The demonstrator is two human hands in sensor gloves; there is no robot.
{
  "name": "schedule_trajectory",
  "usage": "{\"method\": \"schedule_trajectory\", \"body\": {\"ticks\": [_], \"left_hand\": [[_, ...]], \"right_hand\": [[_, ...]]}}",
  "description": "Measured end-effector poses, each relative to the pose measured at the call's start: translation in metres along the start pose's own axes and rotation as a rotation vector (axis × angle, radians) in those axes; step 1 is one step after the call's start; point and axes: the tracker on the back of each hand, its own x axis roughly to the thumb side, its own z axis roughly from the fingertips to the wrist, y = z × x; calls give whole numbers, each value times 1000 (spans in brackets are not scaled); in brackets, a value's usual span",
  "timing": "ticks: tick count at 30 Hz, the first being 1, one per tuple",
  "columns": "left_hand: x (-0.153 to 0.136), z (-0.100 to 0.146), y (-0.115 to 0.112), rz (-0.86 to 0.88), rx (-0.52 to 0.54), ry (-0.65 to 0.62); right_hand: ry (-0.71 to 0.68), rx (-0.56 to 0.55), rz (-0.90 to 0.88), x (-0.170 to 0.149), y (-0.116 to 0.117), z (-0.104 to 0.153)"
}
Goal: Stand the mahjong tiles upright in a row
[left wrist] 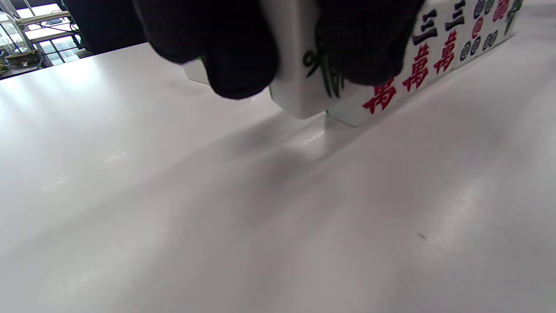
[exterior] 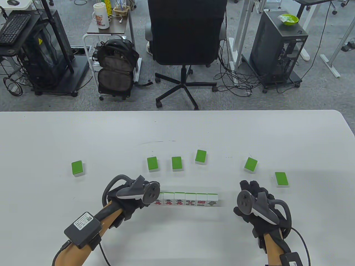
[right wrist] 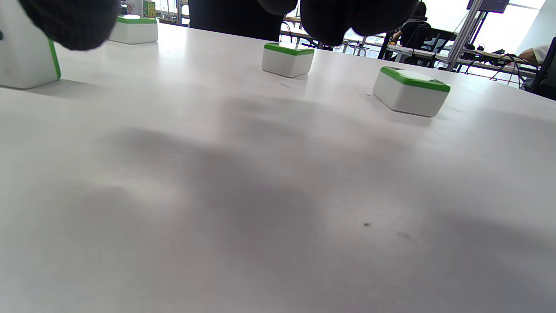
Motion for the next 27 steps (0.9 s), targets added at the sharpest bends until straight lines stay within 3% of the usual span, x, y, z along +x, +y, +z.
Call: {"method": "schedule_trajectory", "body": {"ticks": [18,27], "left_hand": [[-3,-13,-17,52,-5,14],[-9,0,-9,67,-100,14]], "right_hand": [[11,17,8,0,0,1],[14,23,13,-1,0,0]]}}
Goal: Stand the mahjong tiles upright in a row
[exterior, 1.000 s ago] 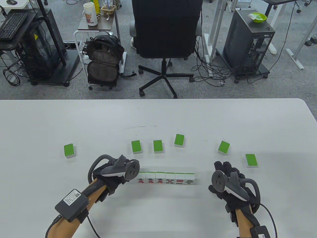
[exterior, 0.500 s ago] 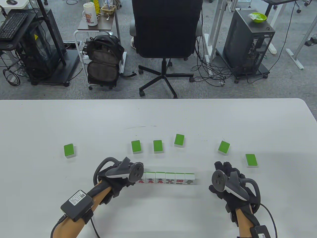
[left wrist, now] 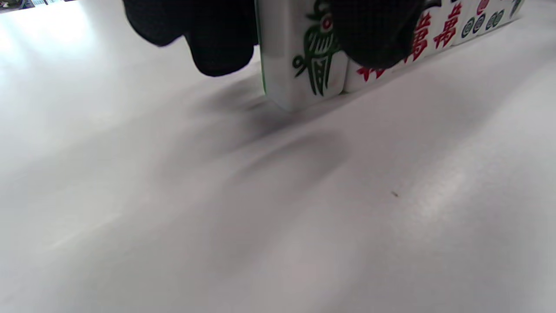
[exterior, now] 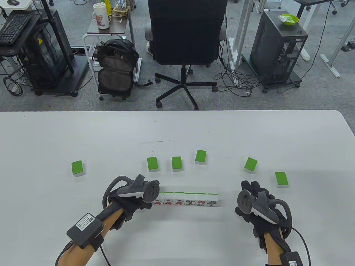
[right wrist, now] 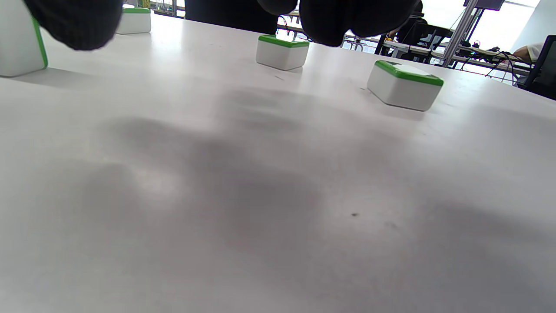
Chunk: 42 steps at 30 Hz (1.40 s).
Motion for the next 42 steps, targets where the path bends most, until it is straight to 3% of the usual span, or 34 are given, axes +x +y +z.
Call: {"method": "schedule_trajectory", "body": {"ticks": [5,9,14,19,31,42], "left_hand": [[-31,27,5,12,34,135],[-74,38,-5,47,57,377],[-139,41,-38,293,7,592],[-178,39,-68,448,-38,729],[-202,31,-93,533,-81,814],[-203,29,-94,487,5,802]], "right_hand": [[-2,5,-6,-1,0,0],[-2,3,-5,-1,0,0],[0,6,1,-1,0,0],[6,3,15,-1,0,0],[18,9,26,-1,1,0],[18,11,36,-1,2,0]]}}
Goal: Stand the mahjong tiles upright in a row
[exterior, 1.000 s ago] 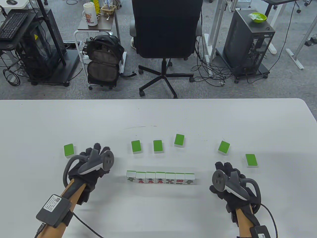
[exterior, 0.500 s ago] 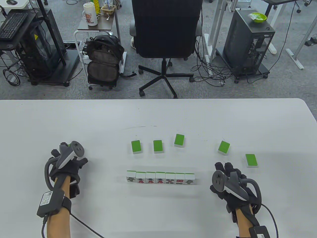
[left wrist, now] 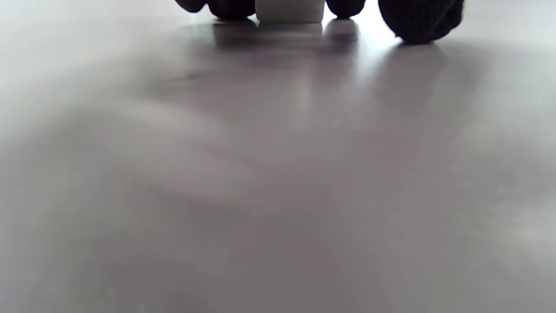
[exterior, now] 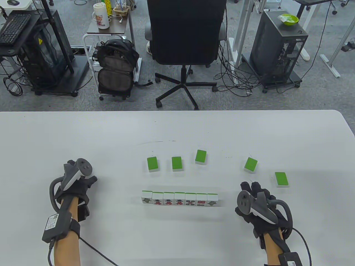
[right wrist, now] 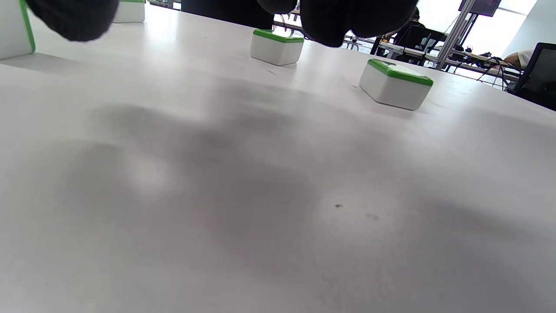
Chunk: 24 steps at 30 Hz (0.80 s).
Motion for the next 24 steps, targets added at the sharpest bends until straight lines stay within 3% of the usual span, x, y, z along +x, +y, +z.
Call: {"method": "schedule_trajectory", "body": {"ticks": [6,12,18,24], "left_hand": [[3,2,3,-39,66,7],[9,14,12,-157,224,-18],[23,40,24,-205,260,-157],[53,83,35,-315,310,-377]], "right_hand": [[0,-1,1,0,0,0],[3,-4,-3,0,0,0],[0,-14,-7,0,-1,0],[-4,-22,-10,0,-1,-1]]}}
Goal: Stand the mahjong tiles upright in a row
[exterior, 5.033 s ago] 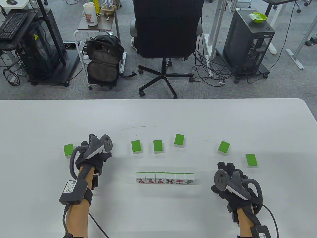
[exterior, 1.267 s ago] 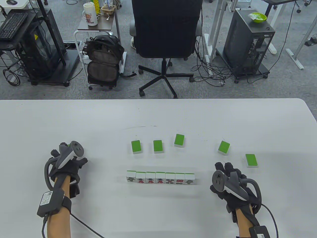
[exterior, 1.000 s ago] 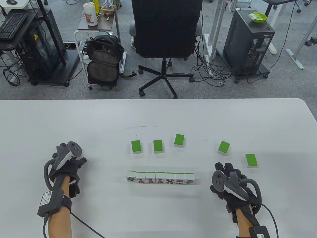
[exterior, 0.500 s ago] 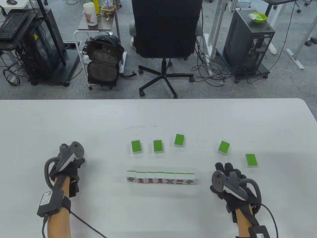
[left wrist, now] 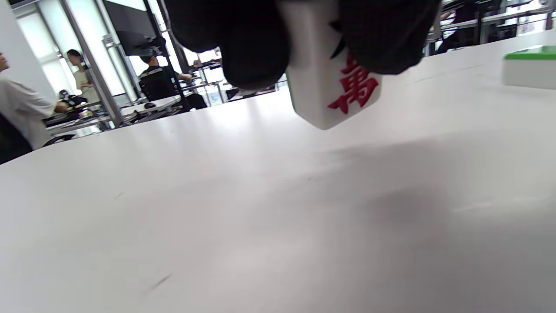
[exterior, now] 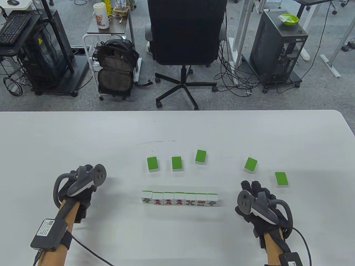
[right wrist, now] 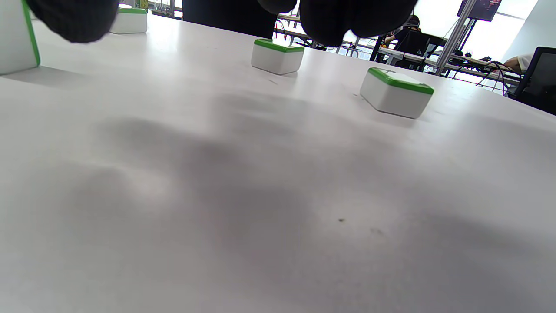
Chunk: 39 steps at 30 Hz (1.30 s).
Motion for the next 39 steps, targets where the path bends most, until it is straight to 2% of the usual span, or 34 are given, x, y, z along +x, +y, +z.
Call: {"method": "schedule_trajectory", "body": {"ticks": [7,14,26,39], "left_hand": [[49,24,19,-48,-7,-248],[81,27,16,-62,-47,-365],[111,12,8,-68,-86,-438],[113,3,1,-39,-114,-437]], "right_hand": [[-1,2,-2,0,1,0],[1,5,-5,0,1,0],[4,11,-5,-2,2,-1],[4,11,-2,-2,2,-1]]}}
